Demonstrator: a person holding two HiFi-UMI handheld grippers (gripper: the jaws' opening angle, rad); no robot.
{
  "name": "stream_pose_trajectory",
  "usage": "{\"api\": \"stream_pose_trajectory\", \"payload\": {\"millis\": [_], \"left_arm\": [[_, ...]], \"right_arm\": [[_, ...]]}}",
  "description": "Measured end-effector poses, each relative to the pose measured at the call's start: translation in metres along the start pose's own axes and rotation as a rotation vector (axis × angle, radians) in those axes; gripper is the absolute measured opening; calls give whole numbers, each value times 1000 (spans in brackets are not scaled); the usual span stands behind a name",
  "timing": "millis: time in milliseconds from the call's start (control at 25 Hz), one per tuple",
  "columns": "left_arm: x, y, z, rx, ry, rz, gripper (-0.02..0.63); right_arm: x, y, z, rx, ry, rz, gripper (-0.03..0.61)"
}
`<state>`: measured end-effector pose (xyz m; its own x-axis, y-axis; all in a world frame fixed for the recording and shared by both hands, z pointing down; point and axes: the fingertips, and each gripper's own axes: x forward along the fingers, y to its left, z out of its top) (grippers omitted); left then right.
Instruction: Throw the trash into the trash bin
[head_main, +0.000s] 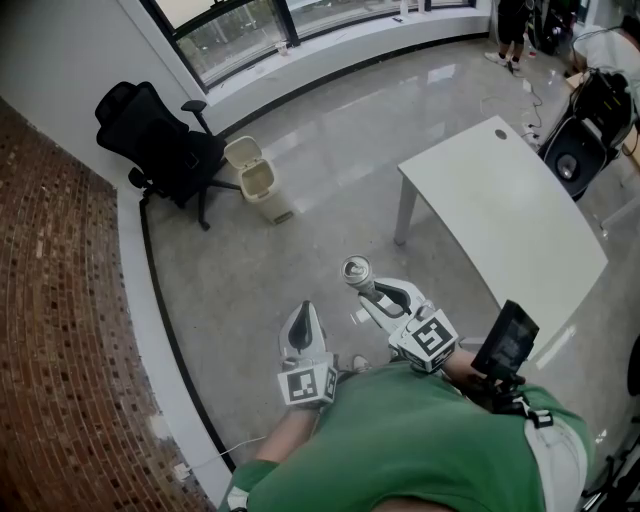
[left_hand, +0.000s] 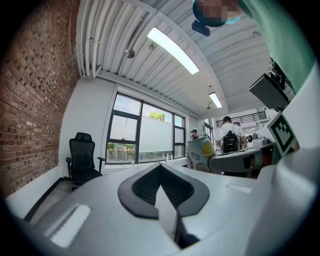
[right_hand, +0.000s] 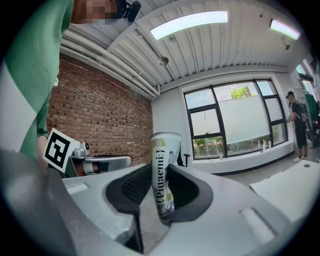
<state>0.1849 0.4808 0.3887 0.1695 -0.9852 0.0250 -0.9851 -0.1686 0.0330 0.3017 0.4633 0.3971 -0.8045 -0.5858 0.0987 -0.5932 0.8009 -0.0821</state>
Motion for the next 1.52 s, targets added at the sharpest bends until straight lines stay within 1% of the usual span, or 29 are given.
{"api": "stream_pose_trajectory", "payload": {"millis": [400,600,880,1240,1520], "left_arm": [[-5,10,3,2,-8,6,6],[-11,29,2,0,-9,17,6],[-21,61,-1,-10,-20,20,6],[-15,83,-7,-35,-12,40,6],[17,98,-4,-29,-15,71,6]], "right_arm": [[8,8,-1,-11,9,11,109],[24,22,-1,-15,10,25,109],[50,41,-2,-25,10,16,109],[71,34,1,-39,17,-2,109],[103,11,8,-30,3,20,109]]}}
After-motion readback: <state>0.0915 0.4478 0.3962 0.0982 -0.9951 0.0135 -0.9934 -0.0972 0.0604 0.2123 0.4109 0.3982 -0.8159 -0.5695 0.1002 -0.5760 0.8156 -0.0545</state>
